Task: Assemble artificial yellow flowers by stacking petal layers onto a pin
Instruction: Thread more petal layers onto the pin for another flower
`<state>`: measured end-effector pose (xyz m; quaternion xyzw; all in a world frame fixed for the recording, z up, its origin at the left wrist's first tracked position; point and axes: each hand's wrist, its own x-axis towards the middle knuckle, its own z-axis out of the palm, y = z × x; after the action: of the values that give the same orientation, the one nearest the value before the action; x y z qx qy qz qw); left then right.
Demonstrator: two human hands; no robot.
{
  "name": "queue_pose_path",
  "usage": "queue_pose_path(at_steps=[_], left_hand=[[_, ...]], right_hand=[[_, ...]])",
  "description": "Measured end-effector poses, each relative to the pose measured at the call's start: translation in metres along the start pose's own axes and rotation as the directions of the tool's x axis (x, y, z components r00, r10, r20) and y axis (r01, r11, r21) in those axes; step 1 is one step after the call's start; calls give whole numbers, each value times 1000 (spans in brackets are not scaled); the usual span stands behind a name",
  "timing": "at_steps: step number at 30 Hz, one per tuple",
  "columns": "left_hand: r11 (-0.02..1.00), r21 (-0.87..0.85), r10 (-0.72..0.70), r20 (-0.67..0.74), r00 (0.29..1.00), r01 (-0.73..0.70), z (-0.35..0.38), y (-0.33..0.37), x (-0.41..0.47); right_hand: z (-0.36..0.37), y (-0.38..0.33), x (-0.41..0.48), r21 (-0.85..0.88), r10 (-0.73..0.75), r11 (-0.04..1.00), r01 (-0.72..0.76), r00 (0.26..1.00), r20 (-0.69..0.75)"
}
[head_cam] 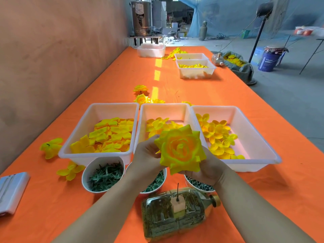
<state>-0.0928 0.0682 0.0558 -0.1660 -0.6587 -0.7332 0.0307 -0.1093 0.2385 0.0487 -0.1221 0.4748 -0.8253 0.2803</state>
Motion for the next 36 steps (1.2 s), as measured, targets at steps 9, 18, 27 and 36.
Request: queue_pose_path(at_steps=[9, 18, 27, 36], left_hand=[[998, -62, -14, 71, 997, 18, 3, -1, 0], [916, -170, -368, 6, 930, 363, -21, -2, 14], [924, -30, -372, -306, 876, 382, -38, -12, 42], [944, -16, -317, -333, 888, 331, -66, -21, 87]], right_hand=[[-1, 4, -1, -57, -68, 996, 68, 998, -5], [-6, -6, 20, -312, -18, 947, -77, 957, -290], [-16, -15, 62, -516, -179, 851, -93, 873, -453], [-60, -56, 214, -169, -78, 984, -56, 717, -693]])
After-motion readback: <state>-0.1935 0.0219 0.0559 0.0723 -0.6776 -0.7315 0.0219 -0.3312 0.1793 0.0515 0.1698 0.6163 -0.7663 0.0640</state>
